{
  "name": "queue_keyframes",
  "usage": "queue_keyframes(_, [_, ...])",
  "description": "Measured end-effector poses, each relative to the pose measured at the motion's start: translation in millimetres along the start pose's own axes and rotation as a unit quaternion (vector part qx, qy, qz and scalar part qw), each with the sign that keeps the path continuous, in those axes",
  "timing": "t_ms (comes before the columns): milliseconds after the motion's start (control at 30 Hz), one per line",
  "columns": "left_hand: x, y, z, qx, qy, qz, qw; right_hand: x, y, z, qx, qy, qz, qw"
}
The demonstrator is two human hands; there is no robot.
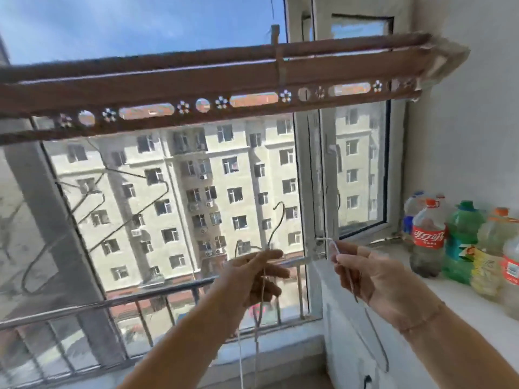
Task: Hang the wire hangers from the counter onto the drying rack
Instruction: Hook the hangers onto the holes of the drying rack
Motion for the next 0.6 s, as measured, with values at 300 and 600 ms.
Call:
queue_keyframes(300, [-38.4,-68.5,-99.4,0.008,0.094,-0.053,0.994,56.5,133.4,32.7,-0.053,-0.085,0.082,0.992])
queue_keyframes(600, [-24.9,-115.3,-176.0,0.026,0.150,-0.120,0.981,122.1,204.2,57.5,-0.126,-0.119,0.081,0.982])
Point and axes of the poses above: each hand's wrist, its own x-axis towards the middle knuckle, its own y-axis out of the palm, z = x × y, the point moved 4 cm from there along x, towards the middle knuckle, and after that the axes turned 10 degrees about z, right-handed, at the moved point
